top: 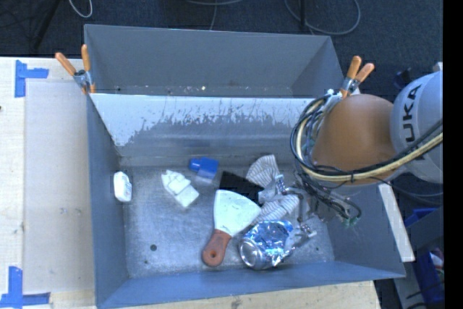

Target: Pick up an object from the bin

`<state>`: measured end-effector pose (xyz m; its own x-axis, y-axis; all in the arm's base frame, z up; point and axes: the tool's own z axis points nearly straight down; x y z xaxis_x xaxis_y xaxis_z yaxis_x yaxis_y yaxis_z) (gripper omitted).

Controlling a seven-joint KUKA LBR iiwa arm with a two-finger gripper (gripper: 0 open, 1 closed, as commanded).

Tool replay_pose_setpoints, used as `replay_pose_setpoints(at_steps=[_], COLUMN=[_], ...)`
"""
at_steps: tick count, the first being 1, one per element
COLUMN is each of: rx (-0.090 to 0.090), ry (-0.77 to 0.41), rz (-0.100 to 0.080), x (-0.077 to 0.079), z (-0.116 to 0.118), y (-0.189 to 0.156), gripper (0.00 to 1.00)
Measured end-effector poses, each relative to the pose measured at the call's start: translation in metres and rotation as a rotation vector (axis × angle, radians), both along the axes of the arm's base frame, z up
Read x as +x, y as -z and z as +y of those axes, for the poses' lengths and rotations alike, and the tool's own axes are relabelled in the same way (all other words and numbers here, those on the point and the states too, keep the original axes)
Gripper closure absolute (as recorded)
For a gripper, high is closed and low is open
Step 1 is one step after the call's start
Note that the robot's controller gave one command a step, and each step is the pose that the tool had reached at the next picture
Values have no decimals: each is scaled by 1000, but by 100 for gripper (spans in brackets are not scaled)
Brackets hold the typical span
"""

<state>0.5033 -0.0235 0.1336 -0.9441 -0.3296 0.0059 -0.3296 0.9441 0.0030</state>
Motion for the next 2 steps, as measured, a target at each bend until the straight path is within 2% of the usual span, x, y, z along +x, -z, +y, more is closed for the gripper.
replay_pose_setpoints(at_steps=[1, 2], rx=[0, -2], ry=[-92, -306], rz=[-5, -16], x=[-9, -11], z=[11, 20], y=[26, 57], gripper=[0, 0])
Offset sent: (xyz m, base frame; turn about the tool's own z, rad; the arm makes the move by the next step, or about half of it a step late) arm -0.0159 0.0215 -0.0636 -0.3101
